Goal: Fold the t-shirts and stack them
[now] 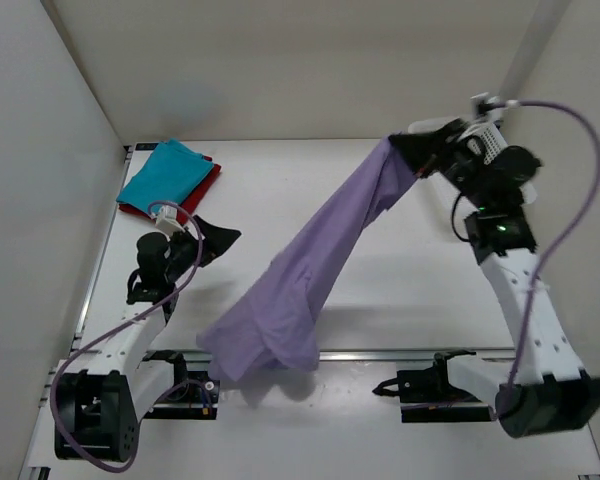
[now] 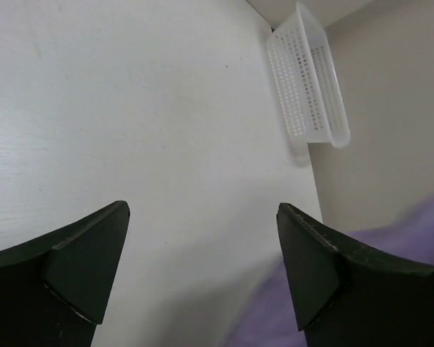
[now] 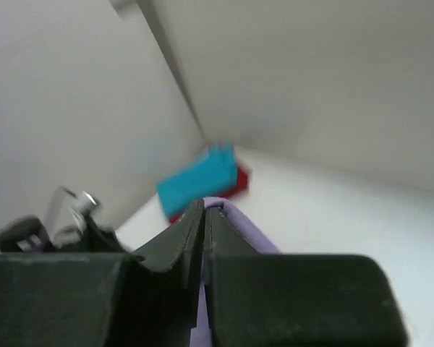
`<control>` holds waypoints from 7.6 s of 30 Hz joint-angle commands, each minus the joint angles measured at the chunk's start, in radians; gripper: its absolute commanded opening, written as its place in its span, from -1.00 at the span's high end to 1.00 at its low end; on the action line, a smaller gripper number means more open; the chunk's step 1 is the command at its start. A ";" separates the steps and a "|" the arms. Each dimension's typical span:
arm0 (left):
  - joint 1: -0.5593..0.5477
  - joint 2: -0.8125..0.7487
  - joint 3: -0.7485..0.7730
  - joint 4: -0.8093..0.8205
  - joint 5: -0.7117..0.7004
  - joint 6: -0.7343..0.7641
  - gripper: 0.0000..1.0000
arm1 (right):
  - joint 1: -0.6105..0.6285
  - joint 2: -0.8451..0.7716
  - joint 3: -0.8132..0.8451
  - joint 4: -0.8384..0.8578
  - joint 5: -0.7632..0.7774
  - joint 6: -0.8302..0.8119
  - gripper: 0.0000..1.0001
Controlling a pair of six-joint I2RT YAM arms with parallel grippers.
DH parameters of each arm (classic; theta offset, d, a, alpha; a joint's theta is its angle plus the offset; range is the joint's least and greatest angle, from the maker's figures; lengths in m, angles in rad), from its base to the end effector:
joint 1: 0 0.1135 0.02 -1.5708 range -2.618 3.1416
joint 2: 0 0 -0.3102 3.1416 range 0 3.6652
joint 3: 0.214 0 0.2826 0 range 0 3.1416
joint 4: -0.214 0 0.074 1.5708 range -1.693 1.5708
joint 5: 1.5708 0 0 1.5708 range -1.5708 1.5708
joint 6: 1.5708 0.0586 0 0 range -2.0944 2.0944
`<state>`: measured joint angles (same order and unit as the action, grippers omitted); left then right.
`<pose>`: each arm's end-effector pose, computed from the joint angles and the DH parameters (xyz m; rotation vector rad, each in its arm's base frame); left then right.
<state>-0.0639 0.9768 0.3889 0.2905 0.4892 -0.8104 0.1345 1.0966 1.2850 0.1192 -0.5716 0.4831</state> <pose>0.2274 -0.0421 0.2305 -0.3735 1.9345 -1.0446 0.2493 0.0657 0.5375 -0.2817 1.3373 0.8819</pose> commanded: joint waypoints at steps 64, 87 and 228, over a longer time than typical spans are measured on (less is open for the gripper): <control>0.081 0.234 0.377 -0.330 0.101 0.201 -0.23 | 1.235 0.743 -0.090 -0.288 0.745 -0.440 0.72; -0.444 0.220 0.268 -0.504 -0.360 0.342 -0.24 | -0.021 -0.303 -0.822 -0.119 0.253 0.018 1.00; -0.060 0.815 0.576 -0.166 -0.471 0.077 1.00 | 0.534 0.287 -0.630 -0.366 0.814 -0.137 1.00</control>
<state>-0.1108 1.8217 0.9600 0.1173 0.0166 -0.7479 0.6769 1.4120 0.6518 -0.2546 0.2447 0.3359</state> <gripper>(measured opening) 0.048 0.024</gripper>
